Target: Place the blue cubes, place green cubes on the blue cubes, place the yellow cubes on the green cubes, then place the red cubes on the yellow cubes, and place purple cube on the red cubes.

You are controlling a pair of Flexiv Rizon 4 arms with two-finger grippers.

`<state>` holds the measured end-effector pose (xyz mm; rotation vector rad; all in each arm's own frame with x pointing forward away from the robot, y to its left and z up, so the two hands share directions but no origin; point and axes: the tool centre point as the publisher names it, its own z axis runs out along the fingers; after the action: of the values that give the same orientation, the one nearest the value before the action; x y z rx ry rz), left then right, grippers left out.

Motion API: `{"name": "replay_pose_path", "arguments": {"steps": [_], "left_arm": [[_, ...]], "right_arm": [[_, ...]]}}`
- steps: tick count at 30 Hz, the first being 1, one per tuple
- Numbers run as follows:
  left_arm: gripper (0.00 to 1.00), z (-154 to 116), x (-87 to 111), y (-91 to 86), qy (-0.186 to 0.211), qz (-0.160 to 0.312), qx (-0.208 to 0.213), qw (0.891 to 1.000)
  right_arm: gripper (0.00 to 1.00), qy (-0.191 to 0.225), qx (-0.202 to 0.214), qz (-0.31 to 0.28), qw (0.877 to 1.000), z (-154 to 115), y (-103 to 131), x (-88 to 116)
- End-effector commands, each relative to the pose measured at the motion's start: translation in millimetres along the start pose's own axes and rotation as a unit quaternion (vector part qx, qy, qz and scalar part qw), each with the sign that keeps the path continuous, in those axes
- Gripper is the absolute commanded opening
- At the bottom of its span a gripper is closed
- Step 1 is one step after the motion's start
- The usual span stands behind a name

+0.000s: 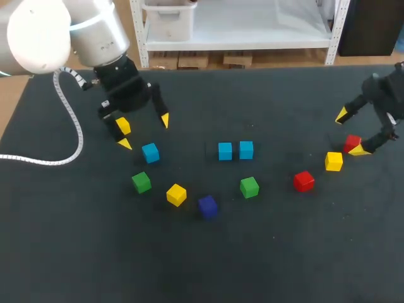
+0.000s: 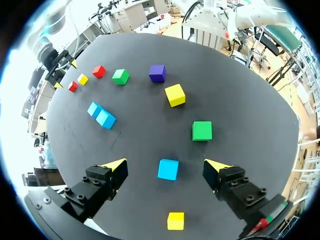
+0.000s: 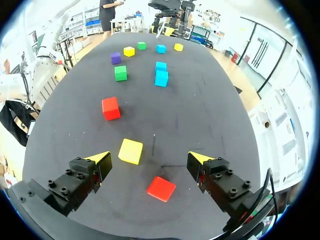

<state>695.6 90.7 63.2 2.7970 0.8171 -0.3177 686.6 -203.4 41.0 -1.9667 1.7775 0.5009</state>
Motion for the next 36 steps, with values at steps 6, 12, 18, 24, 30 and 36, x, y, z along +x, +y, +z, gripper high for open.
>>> {"name": "replay_pose_path", "arguments": {"steps": [6, 12, 18, 24, 30, 36], "left_arm": [[1.00, 12, 3.6, 0.0, 0.001, 0.028, 0.017, 0.999], [1.00, 27, 11.3, -0.5, -0.001, 0.027, 0.032, 0.999], [1.00, 39, 17.4, -1.8, 0.001, 0.018, 0.043, 0.999], [1.00, 47, 23.5, -2.7, -0.001, 0.015, 0.048, 0.999], [1.00, 51, 28.1, -1.9, 0.008, 0.011, 0.054, 0.998], [1.00, 53, 29.0, -1.8, 0.005, 0.011, 0.051, 0.999]], "right_arm": [[1.00, 0.000, -0.001, 0.000, 1.000, 0, -1, 0], [1.00, 0.000, -0.001, 0.000, 1.000, 0, -1, 0], [1.00, 0.000, -0.001, 0.000, 1.000, 0, -1, 0], [1.00, 0.000, -0.001, 0.000, 1.000, 0, -1, 0], [1.00, 0.000, -0.001, 0.000, 1.000, 0, -1, 0], [1.00, 0.000, -0.001, 0.000, 1.000, 0, -1, 0]]}}
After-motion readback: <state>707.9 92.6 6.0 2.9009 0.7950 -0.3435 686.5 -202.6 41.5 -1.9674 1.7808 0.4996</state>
